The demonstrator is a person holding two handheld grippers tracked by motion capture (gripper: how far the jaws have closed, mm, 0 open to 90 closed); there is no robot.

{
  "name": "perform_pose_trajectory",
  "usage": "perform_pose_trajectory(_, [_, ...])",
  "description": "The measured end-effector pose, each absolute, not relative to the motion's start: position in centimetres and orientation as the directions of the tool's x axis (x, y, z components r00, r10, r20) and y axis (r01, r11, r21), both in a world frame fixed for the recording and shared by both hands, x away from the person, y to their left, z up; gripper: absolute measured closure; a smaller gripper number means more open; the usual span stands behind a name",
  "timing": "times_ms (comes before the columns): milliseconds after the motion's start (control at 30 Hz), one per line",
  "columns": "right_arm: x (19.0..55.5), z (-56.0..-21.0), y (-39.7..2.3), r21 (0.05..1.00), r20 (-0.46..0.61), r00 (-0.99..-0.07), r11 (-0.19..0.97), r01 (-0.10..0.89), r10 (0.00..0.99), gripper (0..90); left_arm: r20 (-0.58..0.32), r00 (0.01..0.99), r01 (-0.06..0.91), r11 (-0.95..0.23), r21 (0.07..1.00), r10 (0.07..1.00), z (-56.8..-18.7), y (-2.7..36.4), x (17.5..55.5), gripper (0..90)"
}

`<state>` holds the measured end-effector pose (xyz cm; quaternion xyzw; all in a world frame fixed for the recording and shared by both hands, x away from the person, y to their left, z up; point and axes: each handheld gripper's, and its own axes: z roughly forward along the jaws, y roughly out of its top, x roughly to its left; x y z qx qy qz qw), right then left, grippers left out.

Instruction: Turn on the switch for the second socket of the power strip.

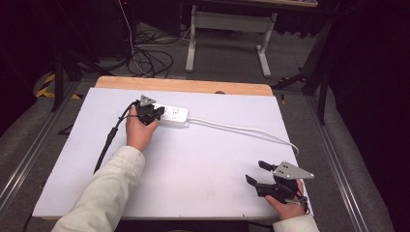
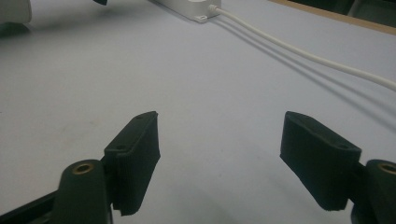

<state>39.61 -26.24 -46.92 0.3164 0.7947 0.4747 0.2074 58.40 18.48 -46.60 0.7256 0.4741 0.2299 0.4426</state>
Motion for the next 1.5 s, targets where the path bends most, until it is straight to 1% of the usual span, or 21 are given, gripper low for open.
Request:
perform_pose_trajectory(200, [39.6,-46.9,-26.2,0.887,-0.032,-0.715,0.350,0.302,0.699,28.5,-0.094,0.468,0.472,-0.159,0.867,0.879,-44.8,18.5,57.8,90.0])
perform_pose_trajectory(300, [39.5,-46.9,-26.2,0.886,-0.033,-0.714,0.351,0.303,0.700,28.5,-0.083,0.471,0.462,-0.166,0.871,0.878,-44.1,18.7,57.6,90.0])
perform_pose_trajectory(367, [39.5,-46.9,-26.2,0.886,-0.034,-0.713,0.352,0.303,0.700,28.5,-0.096,0.471,0.463,-0.153,0.873,0.877,-43.7,18.7,57.4,90.0])
perform_pose_trajectory(533, [39.6,-46.9,-26.2,0.885,-0.033,-0.713,0.352,0.305,0.700,28.5,-0.091,0.471,0.459,-0.155,0.875,0.878,-43.1,19.0,57.0,90.0])
perform_pose_trajectory(700, [39.6,-46.9,-26.1,0.884,-0.033,-0.714,0.354,0.306,0.699,28.5,-0.120,0.470,0.455,-0.124,0.882,0.874,-42.5,19.1,56.7,90.0])
perform_pose_trajectory(1033, [39.6,-46.9,-26.2,0.883,-0.030,-0.712,0.352,0.310,0.702,28.5,-0.112,0.475,0.450,-0.131,0.883,0.873,-42.0,19.1,56.1,88.9])
perform_pose_trajectory(1067, [39.6,-46.9,-26.2,0.883,-0.030,-0.712,0.352,0.310,0.702,28.5,-0.118,0.476,0.458,-0.131,0.879,0.872,-41.9,19.1,56.0,79.8])
perform_pose_trajectory(1200, [39.7,-46.9,-26.1,0.883,-0.028,-0.712,0.351,0.312,0.701,28.5,-0.096,0.499,0.436,-0.154,0.887,0.861,-41.3,19.0,55.2,70.9])
perform_pose_trajectory(1300, [39.6,-46.9,-26.1,0.882,-0.031,-0.713,0.355,0.310,0.700,28.5,-0.114,0.513,0.440,-0.147,0.886,0.851,-40.6,19.0,54.5,58.7])
perform_pose_trajectory(1367, [39.6,-46.9,-26.2,0.883,-0.033,-0.711,0.354,0.309,0.703,28.5,-0.106,0.527,0.423,-0.152,0.893,0.843,-40.1,19.1,53.9,53.6])
perform_pose_trajectory(1433, [39.6,-46.9,-26.2,0.884,-0.031,-0.710,0.351,0.309,0.703,28.5,-0.108,0.534,0.421,-0.154,0.894,0.838,-39.6,19.2,53.3,45.7])
perform_pose_trajectory(1500, [39.6,-46.9,-26.2,0.884,-0.032,-0.711,0.352,0.308,0.703,28.5,-0.096,0.537,0.411,-0.161,0.897,0.838,-39.1,19.4,52.7,40.4])
